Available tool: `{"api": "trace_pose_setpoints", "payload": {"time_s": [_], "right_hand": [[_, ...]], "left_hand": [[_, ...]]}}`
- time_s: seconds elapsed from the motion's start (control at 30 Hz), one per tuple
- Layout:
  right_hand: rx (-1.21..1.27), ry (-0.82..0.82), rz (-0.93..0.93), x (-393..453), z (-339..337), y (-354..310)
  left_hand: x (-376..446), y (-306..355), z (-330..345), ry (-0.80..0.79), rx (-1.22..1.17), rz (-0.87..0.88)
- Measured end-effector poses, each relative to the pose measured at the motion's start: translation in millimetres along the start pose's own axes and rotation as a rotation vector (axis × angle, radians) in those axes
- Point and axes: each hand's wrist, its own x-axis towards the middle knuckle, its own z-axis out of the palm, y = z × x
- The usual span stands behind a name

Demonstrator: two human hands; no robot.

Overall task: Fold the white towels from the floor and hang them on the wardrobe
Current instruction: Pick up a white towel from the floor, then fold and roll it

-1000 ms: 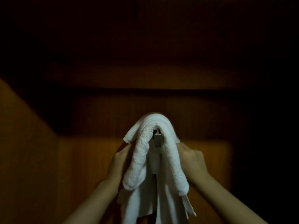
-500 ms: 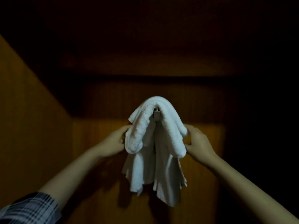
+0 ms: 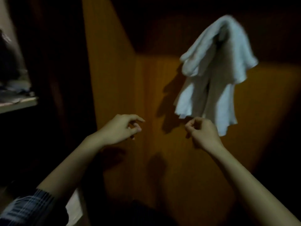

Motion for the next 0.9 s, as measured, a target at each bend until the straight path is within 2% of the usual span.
{"api": "trace_pose_setpoints", "payload": {"time_s": [0.23,0.4,0.6,0.8,0.9], "right_hand": [[0.087,-0.645,-0.059,-88,132,-13],[0.089,-0.917,-0.021,-168,235,-7],[0.107,-1.047,0.294,-283,346,17],[0.124,-0.999,0.649,-406,440,55],[0.159,-0.939,0.835,-464,487,84]], "left_hand": [[-152,-108,37,-0.223,0.033,-0.288],[-268,-172,68,-0.356,-0.021,-0.587],[-410,-265,127,-0.358,-0.181,-0.891],[-546,-363,221,-0.294,-0.377,-1.164],[-597,-407,273,-0.311,-0.46,-1.265]]}}
